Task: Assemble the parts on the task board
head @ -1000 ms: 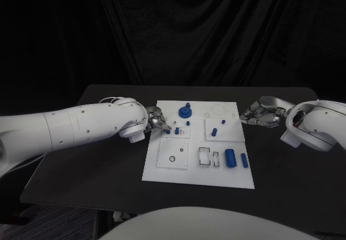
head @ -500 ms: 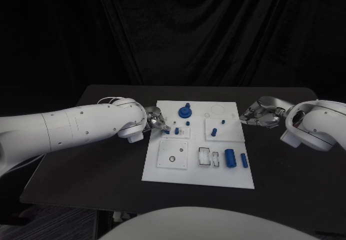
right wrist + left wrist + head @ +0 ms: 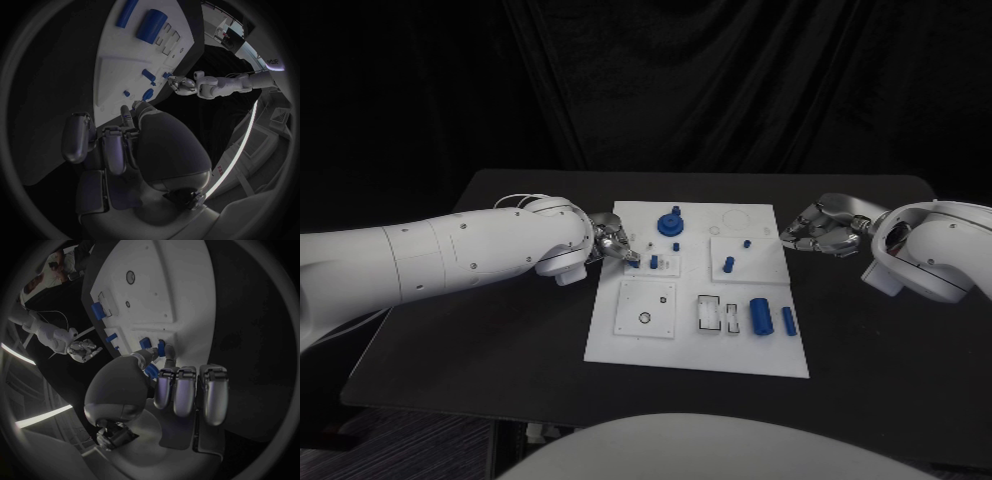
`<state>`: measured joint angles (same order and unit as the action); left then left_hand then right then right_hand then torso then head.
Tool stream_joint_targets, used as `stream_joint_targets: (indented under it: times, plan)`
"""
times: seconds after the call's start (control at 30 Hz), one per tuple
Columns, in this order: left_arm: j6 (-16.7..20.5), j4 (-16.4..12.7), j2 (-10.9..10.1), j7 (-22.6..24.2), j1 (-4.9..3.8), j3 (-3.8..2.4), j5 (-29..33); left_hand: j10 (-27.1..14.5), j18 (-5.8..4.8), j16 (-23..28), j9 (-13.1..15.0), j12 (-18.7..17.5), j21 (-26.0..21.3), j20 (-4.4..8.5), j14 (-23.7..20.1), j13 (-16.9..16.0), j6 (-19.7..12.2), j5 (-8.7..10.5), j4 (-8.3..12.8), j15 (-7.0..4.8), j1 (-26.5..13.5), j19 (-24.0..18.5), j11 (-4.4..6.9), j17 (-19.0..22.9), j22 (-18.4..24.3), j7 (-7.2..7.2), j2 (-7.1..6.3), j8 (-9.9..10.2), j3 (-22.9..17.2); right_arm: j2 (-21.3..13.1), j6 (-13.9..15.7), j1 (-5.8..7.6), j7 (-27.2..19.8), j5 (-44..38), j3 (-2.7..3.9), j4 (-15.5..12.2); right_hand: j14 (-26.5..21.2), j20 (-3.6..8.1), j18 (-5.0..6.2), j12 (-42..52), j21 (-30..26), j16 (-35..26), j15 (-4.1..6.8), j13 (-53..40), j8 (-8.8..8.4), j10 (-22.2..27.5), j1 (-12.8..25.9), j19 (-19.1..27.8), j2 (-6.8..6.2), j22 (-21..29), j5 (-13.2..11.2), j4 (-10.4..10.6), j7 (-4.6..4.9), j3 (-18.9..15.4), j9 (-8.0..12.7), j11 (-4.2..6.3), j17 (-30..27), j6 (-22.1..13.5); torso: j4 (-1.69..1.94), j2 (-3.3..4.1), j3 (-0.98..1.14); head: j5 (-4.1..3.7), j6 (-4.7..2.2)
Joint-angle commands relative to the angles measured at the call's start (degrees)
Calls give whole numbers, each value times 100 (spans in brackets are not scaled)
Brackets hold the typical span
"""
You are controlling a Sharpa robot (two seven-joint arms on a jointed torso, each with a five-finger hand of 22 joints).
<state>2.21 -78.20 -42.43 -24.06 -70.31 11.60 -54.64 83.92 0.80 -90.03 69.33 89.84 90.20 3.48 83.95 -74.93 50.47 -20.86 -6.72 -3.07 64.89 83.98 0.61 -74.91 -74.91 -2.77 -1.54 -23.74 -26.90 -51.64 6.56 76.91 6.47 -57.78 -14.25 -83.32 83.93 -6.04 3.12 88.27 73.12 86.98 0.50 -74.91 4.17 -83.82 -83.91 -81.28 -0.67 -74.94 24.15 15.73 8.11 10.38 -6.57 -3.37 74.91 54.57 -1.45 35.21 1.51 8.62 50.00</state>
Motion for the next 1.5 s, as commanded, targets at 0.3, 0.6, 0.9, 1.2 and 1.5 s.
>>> stream_joint_targets:
  times: [0.3, 0.6, 0.9, 1.2, 1.5]
  plan:
    - [-173, -33, 23, -157, 95, 50, -65, 608, -80, 3, 46, 16, -20, 24, 605, -1507, -60, 258, -51, -43, -52, 602, 38, -1509, -1509, 7, -12, -46, 25, -22, -61, -16, 109, -26, 5, -7, 412, 15, 112, -29, -38, -27, -24, -1164, -27, -274, -61, 42, 18, -937, 23, -4, 20, 30, 9, -31, 1042, 4, -4, 1, 1, 0, 0]
    - [-149, -18, 38, -139, 110, 50, -65, 608, -80, 3, 75, 16, -20, 23, 605, -1507, -68, 663, -128, -38, -119, 602, 32, -1509, -1509, -1, 23, -56, 121, -19, -67, -16, 114, -26, 5, -9, 410, 14, 114, -33, -51, -29, -24, -1158, -25, -268, -65, 49, 13, -933, 24, -5, 20, 35, 8, -32, 1039, 5, -2, 4, 1, -10, 0]
    - [-168, -10, 35, -136, 119, 50, -65, 608, -80, 3, -20, 16, -20, -26, 605, -1507, -81, 1286, -637, 18, -676, 602, -38, -1509, -1509, -87, -69, 77, 790, -12, -96, -16, 140, -26, 5, -6, 410, 14, 114, -33, -51, -29, -24, -1158, -25, -268, -65, 49, 13, -933, 24, -5, 20, 35, 8, -32, 1039, 5, -6, 0, 0, -1, 0]
    - [-185, 11, 37, -110, 129, 50, -65, 608, -80, 3, -125, 16, -20, -55, 605, -1507, -82, 1505, -891, 44, -862, 602, -67, -1509, -1509, -112, 11, 207, 1138, -11, -114, -16, 159, -26, 5, -4, 407, 14, 117, -38, -62, -33, -25, -1150, -23, -259, -66, 55, 7, -929, 24, -6, 20, 37, 8, -32, 1034, 7, 1, 0, 1, -16, 0]
    - [-172, 33, 36, -105, 138, 50, -65, 608, -80, 3, -170, 16, -20, -61, 605, -1507, -60, 1531, -972, 51, -922, 602, -73, -1509, -1509, -116, 64, 250, 1239, -11, -126, -17, 173, -26, 5, -2, 407, 14, 117, -38, -62, -33, -25, -1150, -23, -259, -66, 55, 7, -929, 24, -6, 20, 37, 8, -32, 1034, 7, -2, 0, -1, -11, 0]
